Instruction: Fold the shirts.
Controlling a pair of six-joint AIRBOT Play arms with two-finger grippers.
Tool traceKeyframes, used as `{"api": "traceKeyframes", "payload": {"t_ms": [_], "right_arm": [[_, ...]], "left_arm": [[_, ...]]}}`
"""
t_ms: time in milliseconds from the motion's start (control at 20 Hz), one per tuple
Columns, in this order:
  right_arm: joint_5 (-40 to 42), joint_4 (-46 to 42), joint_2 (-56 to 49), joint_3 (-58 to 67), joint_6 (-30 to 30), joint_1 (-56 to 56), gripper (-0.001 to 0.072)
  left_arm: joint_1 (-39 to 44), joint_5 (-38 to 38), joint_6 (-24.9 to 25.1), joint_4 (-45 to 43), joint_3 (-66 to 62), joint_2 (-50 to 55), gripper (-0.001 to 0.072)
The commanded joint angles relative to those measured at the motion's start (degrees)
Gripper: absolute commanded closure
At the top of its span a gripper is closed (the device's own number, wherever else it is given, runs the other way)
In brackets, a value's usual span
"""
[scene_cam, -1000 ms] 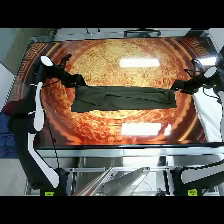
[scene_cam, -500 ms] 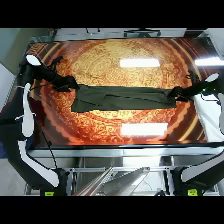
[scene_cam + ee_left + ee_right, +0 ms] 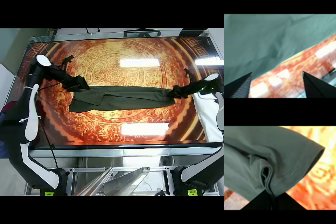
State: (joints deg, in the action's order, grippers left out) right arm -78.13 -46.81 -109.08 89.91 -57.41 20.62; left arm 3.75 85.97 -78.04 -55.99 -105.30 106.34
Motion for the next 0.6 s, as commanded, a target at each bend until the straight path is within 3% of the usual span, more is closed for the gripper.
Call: {"api": "traceKeyframes", "payload": {"t_ms": [0,50,100,350,550], "right_arm": [[-6.51,2.51,3.13,6.29,-2.64,-0.02,0.0689],[-8.61,3.69,4.52,7.98,-2.67,-0.02,0.0689],[-10.82,5.01,5.73,9.33,-3.32,-0.02,0.0689],[-17.14,11.72,11.50,10.84,-5.90,-0.35,0.0689],[-18.21,15.47,14.84,10.86,-6.99,-1.42,0.0689]], "left_arm": [[6.40,-8.31,-0.02,0.68,0.09,1.81,0.0411],[9.09,-11.23,-0.02,0.72,0.07,3.06,0.0652],[11.54,-14.34,-0.07,0.72,0.04,4.42,0.0678],[23.23,-30.45,-4.31,0.79,-3.54,12.66,0.0679],[27.98,-30.51,-6.54,4.31,-13.64,21.77,0.0679]]}}
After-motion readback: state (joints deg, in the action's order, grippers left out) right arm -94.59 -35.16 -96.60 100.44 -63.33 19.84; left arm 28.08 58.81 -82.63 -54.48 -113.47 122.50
